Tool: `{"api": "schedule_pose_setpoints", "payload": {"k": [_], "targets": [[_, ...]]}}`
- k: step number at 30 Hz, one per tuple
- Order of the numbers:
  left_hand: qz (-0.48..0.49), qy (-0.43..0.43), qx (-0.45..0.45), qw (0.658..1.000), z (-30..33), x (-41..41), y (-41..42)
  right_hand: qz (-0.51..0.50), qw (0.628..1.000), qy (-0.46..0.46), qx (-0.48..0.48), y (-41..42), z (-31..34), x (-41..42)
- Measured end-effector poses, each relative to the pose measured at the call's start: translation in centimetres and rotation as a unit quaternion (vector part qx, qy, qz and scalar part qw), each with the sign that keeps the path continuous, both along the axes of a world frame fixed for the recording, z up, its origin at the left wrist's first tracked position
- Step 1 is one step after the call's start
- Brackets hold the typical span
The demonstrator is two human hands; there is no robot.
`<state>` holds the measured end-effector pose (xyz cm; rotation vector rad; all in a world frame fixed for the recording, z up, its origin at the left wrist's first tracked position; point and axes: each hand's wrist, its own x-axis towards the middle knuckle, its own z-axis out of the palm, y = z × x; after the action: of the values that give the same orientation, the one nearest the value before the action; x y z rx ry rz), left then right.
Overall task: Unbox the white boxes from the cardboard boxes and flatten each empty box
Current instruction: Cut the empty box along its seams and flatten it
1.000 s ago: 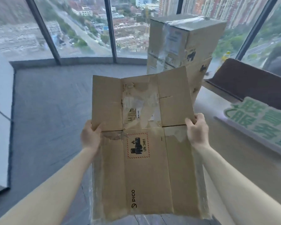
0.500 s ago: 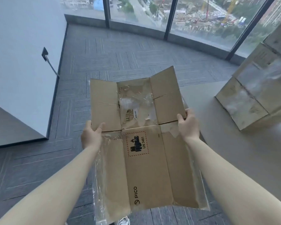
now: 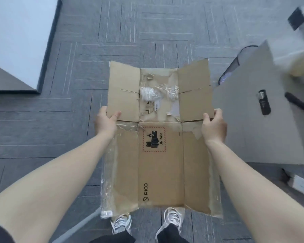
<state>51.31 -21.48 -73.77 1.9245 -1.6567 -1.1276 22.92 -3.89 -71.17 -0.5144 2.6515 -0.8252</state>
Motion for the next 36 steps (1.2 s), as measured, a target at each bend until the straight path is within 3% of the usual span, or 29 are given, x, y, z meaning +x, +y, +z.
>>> {"api": "schedule_pose_setpoints", "payload": {"k": [9,17,22,28,36], "targets": [[-0.008,0.014,0.011,1.000,-22.8,-3.4,0.2,-0.009,0.999,-0.006,0.041,0.3,-22.9,-3.6],[-0.005,0.013,0.033,0.999,-36.3,-4.7,-1.1,0.003,0.999,-0.017,0.036,-1.0,-37.4,-6.1],[-0.016,-0.011,0.040,0.999,-41.4,-5.5,-1.5,0.028,0.998,-0.041,0.046,-1.4,-43.5,-6.6],[-0.068,-0.158,0.080,0.982,-45.2,-4.9,-1.3,0.095,0.985,-0.052,0.134,-0.7,-46.8,-6.7],[-0.127,-0.302,0.033,0.944,-43.5,-6.1,0.0,0.159,0.957,0.021,0.241,-0.8,-45.9,-4.7]]}}
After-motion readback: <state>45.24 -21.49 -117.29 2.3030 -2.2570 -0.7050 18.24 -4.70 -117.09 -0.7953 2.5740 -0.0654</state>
